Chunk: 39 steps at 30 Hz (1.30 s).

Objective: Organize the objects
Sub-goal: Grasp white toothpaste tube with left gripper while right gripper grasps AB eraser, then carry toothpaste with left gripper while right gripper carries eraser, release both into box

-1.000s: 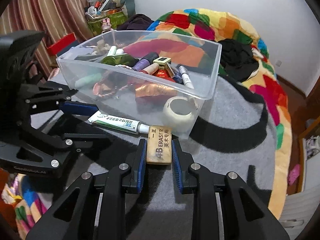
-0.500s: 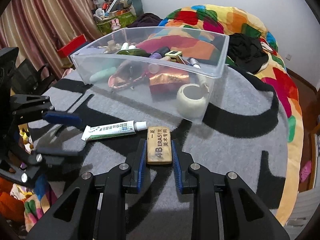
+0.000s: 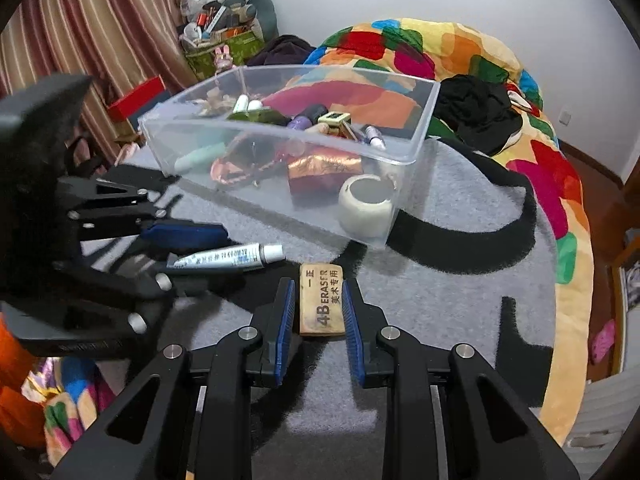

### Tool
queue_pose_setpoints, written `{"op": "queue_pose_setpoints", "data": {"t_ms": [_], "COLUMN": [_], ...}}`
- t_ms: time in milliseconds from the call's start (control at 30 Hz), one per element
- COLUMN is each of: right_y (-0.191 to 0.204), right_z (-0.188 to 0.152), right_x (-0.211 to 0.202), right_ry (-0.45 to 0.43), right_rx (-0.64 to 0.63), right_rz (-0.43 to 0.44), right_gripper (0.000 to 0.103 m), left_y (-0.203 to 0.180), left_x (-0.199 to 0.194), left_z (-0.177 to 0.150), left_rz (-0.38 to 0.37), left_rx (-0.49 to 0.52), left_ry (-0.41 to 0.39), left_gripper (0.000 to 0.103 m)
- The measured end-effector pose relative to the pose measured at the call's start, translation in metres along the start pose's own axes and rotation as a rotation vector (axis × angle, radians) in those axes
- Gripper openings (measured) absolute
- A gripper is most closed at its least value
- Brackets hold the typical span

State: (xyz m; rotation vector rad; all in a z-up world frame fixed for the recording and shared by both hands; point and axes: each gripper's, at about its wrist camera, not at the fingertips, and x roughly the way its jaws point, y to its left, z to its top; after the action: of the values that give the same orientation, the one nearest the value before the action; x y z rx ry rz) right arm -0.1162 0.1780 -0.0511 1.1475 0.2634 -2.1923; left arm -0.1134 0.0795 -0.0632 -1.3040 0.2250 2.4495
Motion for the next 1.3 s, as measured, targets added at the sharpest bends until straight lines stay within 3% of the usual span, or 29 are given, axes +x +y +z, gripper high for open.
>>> {"op": "queue_pose_setpoints", "data": {"t_ms": [200,333,367,433,700,1067,1300], "right_y": [0.002,-0.008,-0.009,-0.009,-0.003,0.011,0.007], "right_z": [-0.002,-0.003,-0.004,-0.004,0.002,0.053,0.086], "right_x": [0.005,0.007,0.007,0.006,-0.006,-0.041,-0.004], "right_ry": [0.007,0.014,0.014,0.006,-0.039,-0.213,-0.161], "right_rx": [-0.016,0.026,0.033,0.041,0.045,0.057,0.086], "right_rz": [-0.057,-0.037,-0.033,-0.038,-0.028,0.017,-0.030], "right_gripper": [0.024,0.025,0.024,0.011,0.010,0.010,0.010], "left_y": [0.002,0.008,0.011,0.016,0.034,0.064,0.097], "left_x": [-0.006,-0.014,-0.017,-0.023,-0.058,-0.095,-0.075], "left_z": [-0.008,-0.017,-0.019,-0.021,-0.016,0.014,0.029], "left_rz": [0.032,0.042,0.040,0.039,0.051,0.104,0.155], "left_rx": [-0.030,-0.071,-0.090,-0.115,-0.179,-0.234,-0.297], "left_ry": [-0.024,-0.047,-0.058,-0.077,-0.185,-0.315,-0.272], "left_gripper": [0.017,0.017,0.017,0.016,0.016,0.016,0.016]}}
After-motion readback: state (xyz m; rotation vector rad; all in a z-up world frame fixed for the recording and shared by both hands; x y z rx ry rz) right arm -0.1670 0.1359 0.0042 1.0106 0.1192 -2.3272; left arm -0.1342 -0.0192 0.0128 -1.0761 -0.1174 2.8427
